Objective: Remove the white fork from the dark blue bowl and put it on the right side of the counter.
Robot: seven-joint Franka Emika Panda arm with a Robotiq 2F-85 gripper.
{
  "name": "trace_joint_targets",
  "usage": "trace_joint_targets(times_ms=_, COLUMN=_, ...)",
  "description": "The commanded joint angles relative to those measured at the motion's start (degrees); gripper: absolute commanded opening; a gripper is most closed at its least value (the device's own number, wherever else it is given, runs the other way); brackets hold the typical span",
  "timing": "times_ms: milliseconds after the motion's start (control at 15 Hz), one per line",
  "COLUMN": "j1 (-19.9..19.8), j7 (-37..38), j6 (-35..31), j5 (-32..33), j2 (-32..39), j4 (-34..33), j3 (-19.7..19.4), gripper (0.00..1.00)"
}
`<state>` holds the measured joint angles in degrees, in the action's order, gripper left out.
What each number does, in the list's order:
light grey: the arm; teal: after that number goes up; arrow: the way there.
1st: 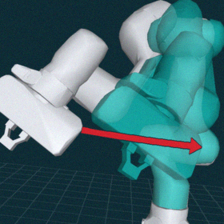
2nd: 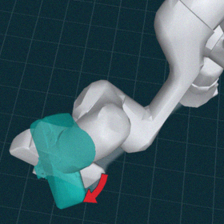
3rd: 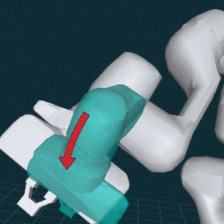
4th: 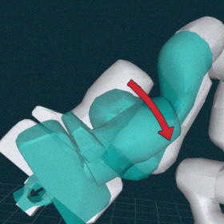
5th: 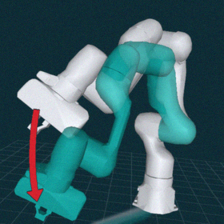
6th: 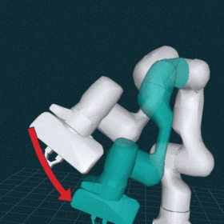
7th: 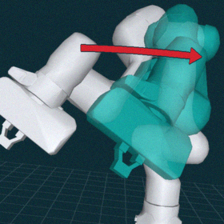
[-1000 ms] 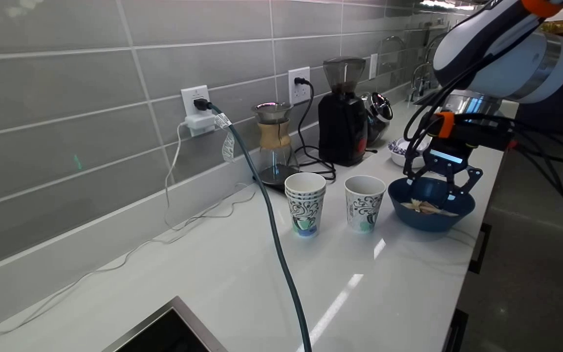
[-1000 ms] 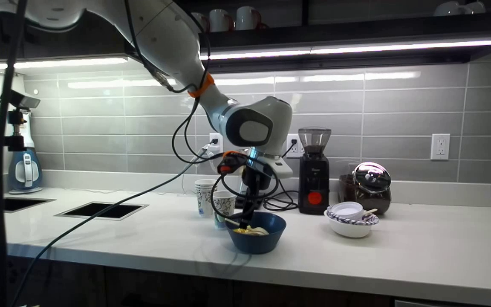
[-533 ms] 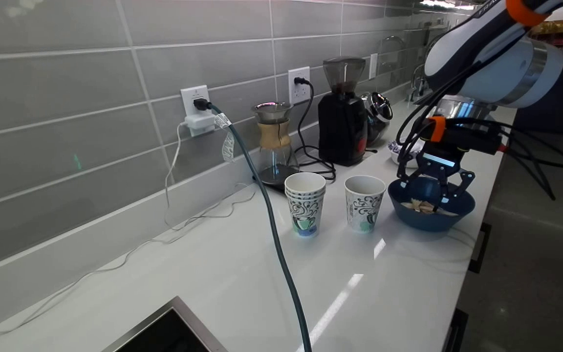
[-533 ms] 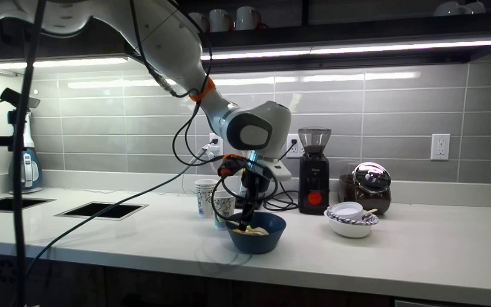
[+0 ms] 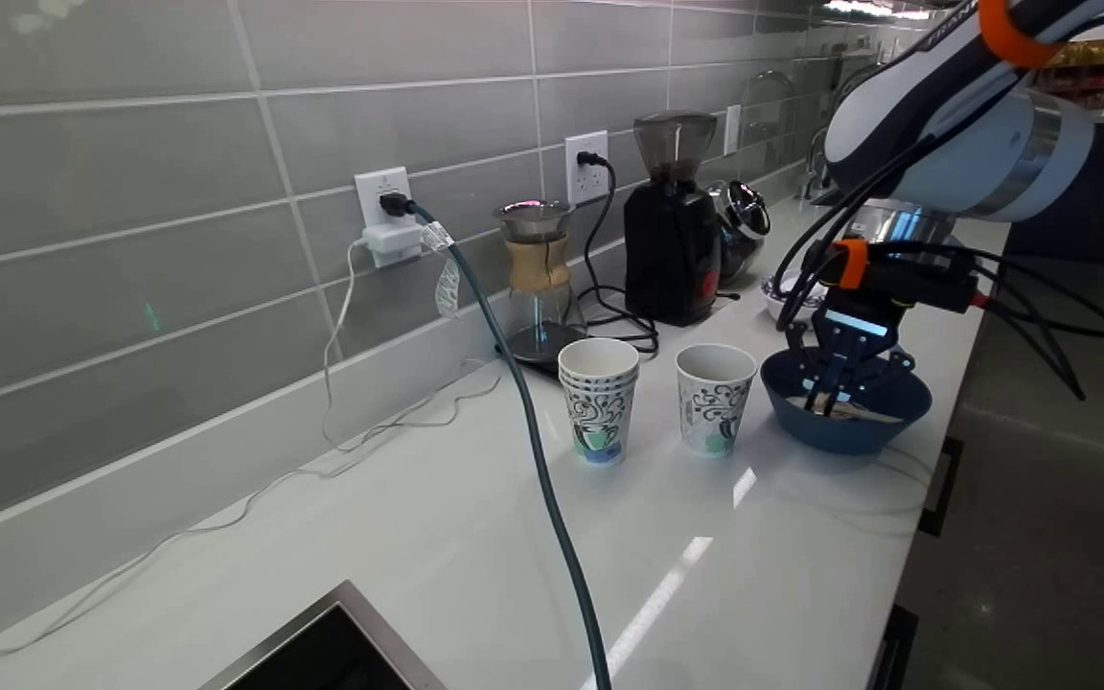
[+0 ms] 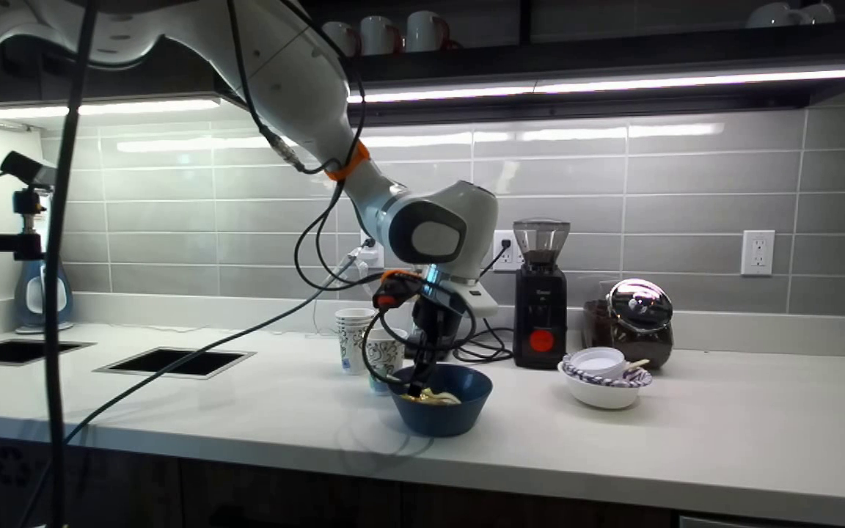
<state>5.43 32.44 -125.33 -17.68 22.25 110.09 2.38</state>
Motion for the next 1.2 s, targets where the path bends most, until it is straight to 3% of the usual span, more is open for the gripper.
trace_joint_targets(times_ms=0, j1=2.0, j7=2.7, j6=0.8, j5=3.2, j2=-0.7, j4=-0.2, j3=-1.1, gripper=0.00)
trace_joint_targets(times_ms=533, j1=2.7, j7=2.2, j6=-1.3, j5=8.0, j2=-7.7, j4=1.6, j3=-1.2, gripper=0.03)
trace_joint_targets(times_ms=1133, j1=0.1, j7=2.8, j6=-6.6, j5=27.3, j2=-6.8, j4=-1.0, j3=-8.1, gripper=0.03)
